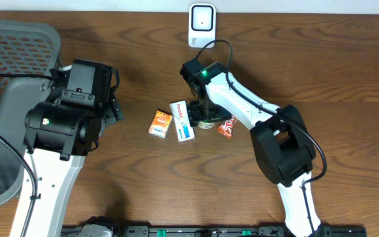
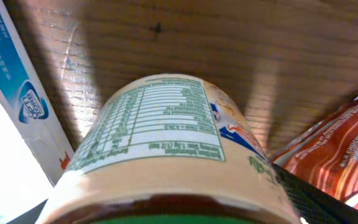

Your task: Scan the item barcode

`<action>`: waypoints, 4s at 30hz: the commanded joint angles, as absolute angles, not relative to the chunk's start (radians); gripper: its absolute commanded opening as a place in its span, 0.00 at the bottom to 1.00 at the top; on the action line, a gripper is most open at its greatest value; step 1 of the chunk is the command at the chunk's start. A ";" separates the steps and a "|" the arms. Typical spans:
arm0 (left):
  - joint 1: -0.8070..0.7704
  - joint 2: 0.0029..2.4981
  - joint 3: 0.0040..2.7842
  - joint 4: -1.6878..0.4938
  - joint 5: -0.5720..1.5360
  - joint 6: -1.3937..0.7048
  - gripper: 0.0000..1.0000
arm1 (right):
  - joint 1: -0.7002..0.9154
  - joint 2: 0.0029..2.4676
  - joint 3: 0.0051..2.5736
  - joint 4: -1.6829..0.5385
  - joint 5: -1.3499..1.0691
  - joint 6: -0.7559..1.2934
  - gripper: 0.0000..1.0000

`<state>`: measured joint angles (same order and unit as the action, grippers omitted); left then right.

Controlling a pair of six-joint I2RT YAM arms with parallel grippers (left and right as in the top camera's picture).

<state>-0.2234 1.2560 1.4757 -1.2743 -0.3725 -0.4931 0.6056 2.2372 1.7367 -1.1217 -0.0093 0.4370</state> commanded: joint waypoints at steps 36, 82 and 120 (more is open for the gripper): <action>-0.218 1.262 1.475 -1.271 -0.386 -0.484 0.94 | 0.616 2.223 1.734 -1.022 -0.043 0.456 0.95; -0.218 1.262 1.475 -1.272 -0.386 -0.483 0.94 | 0.623 2.323 1.686 -1.028 -0.103 0.510 0.79; -0.218 1.262 1.475 -1.272 -0.386 -0.483 0.94 | 0.328 2.326 1.987 -1.702 -0.897 0.342 0.56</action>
